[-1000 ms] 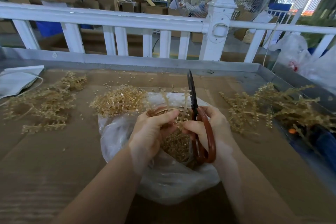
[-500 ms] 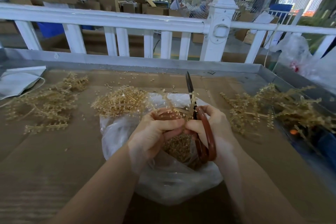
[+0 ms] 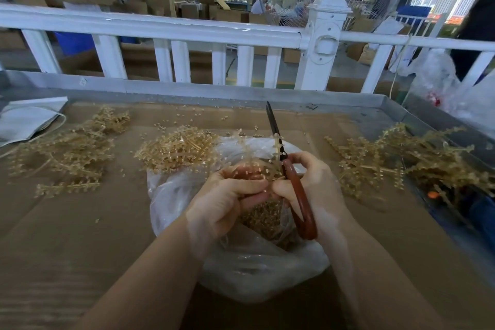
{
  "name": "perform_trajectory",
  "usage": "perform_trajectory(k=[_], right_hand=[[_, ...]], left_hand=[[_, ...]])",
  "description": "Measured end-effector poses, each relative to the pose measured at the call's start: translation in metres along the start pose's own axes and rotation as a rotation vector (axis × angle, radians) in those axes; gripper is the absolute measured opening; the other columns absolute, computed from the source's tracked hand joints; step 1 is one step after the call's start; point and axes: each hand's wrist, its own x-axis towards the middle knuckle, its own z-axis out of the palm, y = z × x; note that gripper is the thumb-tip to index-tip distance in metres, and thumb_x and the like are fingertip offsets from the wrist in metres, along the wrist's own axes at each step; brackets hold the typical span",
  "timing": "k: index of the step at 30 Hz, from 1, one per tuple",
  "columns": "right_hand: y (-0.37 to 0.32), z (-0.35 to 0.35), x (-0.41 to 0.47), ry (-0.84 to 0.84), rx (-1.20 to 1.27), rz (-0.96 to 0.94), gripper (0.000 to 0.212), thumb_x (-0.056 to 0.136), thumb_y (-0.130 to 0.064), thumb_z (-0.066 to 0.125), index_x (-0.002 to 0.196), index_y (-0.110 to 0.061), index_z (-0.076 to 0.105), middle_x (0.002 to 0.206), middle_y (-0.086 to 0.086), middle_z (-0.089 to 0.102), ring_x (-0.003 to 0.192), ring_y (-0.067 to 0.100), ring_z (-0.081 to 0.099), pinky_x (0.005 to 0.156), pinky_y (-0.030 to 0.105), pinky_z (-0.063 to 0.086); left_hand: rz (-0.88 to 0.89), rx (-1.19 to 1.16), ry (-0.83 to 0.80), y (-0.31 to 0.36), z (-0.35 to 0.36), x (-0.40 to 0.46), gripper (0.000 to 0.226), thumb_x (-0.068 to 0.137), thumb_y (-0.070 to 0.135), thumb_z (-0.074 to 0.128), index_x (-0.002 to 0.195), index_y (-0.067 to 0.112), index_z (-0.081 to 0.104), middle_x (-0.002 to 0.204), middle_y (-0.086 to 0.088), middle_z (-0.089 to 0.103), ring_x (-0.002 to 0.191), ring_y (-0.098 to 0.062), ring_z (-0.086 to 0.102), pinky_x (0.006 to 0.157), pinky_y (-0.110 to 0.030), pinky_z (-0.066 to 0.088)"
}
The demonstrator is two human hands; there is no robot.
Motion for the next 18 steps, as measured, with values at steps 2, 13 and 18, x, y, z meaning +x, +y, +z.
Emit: perform_trajectory(k=[2, 13, 18], right_hand=[[0.0, -0.001, 0.001, -0.022, -0.016, 0.013, 0.035, 0.071, 0.009, 0.068, 0.093, -0.016, 0.059, 0.063, -0.003, 0.059, 0.035, -0.006, 0.05, 0.036, 0.006, 0.032], [0.014, -0.009, 0.01, 0.074, 0.128, 0.098, 0.034, 0.072, 0.005, 0.07, 0.096, -0.016, 0.06, 0.064, 0.006, 0.068, 0.056, 0.02, 0.068, 0.056, 0.037, 0.051], [0.019, -0.006, 0.012, 0.086, 0.191, 0.122, 0.034, 0.071, 0.004, 0.07, 0.098, -0.016, 0.061, 0.057, 0.002, 0.067, 0.052, 0.016, 0.064, 0.052, 0.029, 0.048]], left_hand=[[0.021, 0.001, 0.034, 0.0, 0.001, -0.001, 0.066, 0.049, -0.005, 0.074, 0.111, -0.001, 0.053, 0.08, -0.012, 0.073, 0.07, -0.022, 0.072, 0.056, -0.025, 0.056], [0.432, 1.168, 0.503, 0.014, -0.006, -0.021, 0.072, 0.077, 0.052, 0.068, 0.126, 0.007, 0.041, 0.104, -0.001, 0.057, 0.091, -0.015, 0.056, 0.08, -0.03, 0.048], [0.701, 1.17, 0.537, 0.024, -0.002, -0.031, 0.027, 0.079, 0.039, 0.069, 0.085, 0.017, 0.053, 0.086, 0.009, 0.051, 0.081, -0.011, 0.047, 0.072, -0.017, 0.037]])
